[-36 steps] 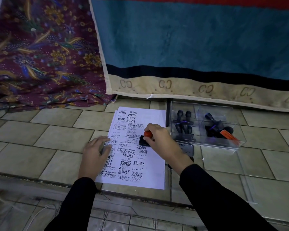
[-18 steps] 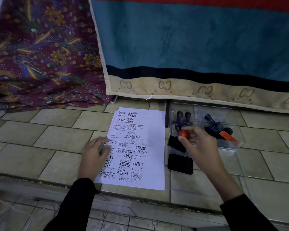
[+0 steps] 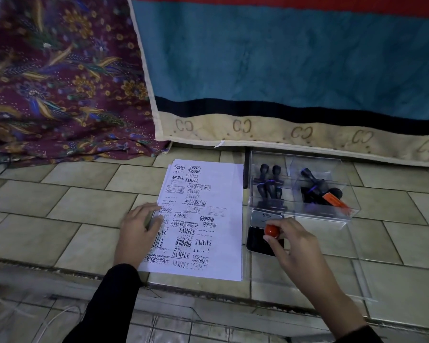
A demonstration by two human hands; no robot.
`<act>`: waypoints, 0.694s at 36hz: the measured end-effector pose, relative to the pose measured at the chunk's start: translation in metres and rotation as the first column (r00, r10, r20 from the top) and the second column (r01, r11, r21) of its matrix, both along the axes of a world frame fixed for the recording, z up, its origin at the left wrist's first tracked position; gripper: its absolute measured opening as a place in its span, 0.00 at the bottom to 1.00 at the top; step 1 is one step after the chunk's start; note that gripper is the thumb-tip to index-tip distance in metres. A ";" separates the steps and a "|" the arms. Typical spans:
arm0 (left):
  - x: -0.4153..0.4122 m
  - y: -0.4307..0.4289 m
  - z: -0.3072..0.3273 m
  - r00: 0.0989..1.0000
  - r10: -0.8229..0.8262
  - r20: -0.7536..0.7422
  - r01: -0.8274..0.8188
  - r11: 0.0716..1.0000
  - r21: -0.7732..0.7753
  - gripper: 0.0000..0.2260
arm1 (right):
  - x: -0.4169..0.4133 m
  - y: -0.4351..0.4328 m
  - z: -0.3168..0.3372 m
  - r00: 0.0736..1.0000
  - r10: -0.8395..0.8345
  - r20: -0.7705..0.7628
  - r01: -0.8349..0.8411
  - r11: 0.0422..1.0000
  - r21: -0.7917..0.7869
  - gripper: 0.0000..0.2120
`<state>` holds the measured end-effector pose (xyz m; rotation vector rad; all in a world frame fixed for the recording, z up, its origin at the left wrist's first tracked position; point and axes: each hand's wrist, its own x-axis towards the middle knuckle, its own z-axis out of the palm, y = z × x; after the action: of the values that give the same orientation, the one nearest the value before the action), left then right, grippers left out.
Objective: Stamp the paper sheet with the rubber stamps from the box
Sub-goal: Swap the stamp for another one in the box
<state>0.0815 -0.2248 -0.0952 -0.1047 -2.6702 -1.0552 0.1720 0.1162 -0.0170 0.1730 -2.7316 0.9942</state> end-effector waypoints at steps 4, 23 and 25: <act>0.000 0.000 0.000 1.000 0.000 -0.001 0.000 1.000 0.009 0.14 | -0.002 -0.003 0.000 1.000 0.004 -0.001 -0.004 1.000 0.008 0.11; 0.001 0.001 0.002 1.000 -0.007 -0.001 0.007 1.000 0.013 0.17 | -0.002 -0.003 -0.002 1.000 0.008 -0.013 -0.007 1.000 0.020 0.12; 0.000 0.001 0.001 1.000 -0.006 -0.004 0.006 1.000 0.008 0.18 | -0.004 -0.002 -0.002 1.000 0.003 -0.019 -0.002 1.000 0.013 0.12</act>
<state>0.0819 -0.2240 -0.0939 -0.1138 -2.6634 -1.0664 0.1675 0.1137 -0.0187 0.1872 -2.7213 0.9713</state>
